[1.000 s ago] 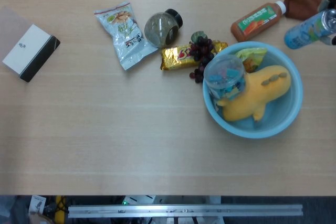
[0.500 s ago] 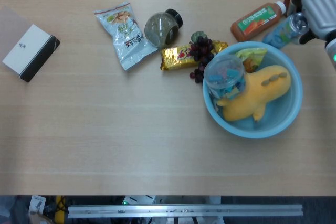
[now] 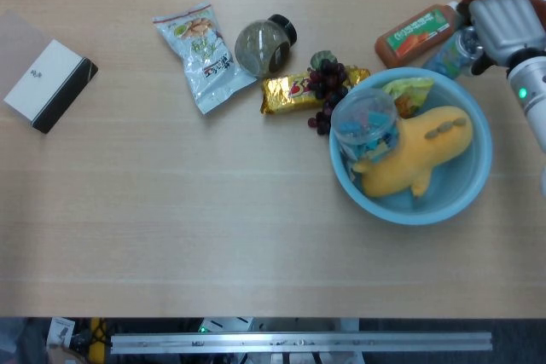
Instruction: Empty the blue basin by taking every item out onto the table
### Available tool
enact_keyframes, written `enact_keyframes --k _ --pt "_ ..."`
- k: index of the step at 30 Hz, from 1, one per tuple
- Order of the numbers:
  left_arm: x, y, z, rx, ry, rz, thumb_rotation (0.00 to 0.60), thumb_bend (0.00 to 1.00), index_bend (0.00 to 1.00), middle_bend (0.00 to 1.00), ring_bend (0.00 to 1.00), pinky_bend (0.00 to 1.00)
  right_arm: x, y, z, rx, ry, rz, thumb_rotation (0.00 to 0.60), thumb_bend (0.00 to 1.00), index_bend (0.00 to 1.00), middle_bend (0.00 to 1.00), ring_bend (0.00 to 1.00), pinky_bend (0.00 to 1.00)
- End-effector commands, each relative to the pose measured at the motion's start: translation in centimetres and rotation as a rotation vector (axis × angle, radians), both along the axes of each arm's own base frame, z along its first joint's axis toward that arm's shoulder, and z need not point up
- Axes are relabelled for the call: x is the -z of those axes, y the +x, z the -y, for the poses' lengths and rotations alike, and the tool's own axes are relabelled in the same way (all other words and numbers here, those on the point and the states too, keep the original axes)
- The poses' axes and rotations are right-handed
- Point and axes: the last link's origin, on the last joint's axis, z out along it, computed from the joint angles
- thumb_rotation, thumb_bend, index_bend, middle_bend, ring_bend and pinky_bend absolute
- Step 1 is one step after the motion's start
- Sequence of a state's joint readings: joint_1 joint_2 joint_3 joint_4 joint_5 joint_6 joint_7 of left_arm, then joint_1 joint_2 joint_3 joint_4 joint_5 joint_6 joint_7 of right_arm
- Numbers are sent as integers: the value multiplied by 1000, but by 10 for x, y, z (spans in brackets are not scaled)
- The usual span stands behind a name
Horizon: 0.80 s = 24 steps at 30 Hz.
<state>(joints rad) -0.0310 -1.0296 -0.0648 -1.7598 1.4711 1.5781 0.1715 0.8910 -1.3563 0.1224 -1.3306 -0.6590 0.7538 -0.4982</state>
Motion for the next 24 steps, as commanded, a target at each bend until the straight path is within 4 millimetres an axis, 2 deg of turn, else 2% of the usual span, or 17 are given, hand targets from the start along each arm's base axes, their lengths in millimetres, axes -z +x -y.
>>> enact_keyframes --k 1,5,8,14,17,20,24 --pt "1 0 0 0 1 0 600 340 345 377 302 256 2 -1 0 3 4 -6 600 280 579 488 491 675" --pt "1 1 0 -2 3 -1 600 340 345 376 302 256 4 -4 -1 0 11 -23 600 279 543 469 468 635" --pt "2 1 0 -1 -2 -2 600 340 345 377 302 256 4 -4 -2 -2 18 -33 600 273 479 431 434 595" --pt "3 1 -2 3 -5 -1 600 340 344 376 302 256 2 -3 -5 2 38 -41 600 260 234 303 313 481" --pt "3 0 -3 5 -5 0 600 340 344 376 302 256 -1 -1 -7 -2 42 -46 600 257 147 264 277 453" --pt "2 0 -4 7 -4 2 600 340 344 376 302 255 -7 2 -9 -13 38 -49 600 256 100 241 257 441" --pt "2 -1 -4 7 -1 4 600 340 344 376 302 255 -20 11 -15 -41 29 -30 600 256 88 233 251 440"
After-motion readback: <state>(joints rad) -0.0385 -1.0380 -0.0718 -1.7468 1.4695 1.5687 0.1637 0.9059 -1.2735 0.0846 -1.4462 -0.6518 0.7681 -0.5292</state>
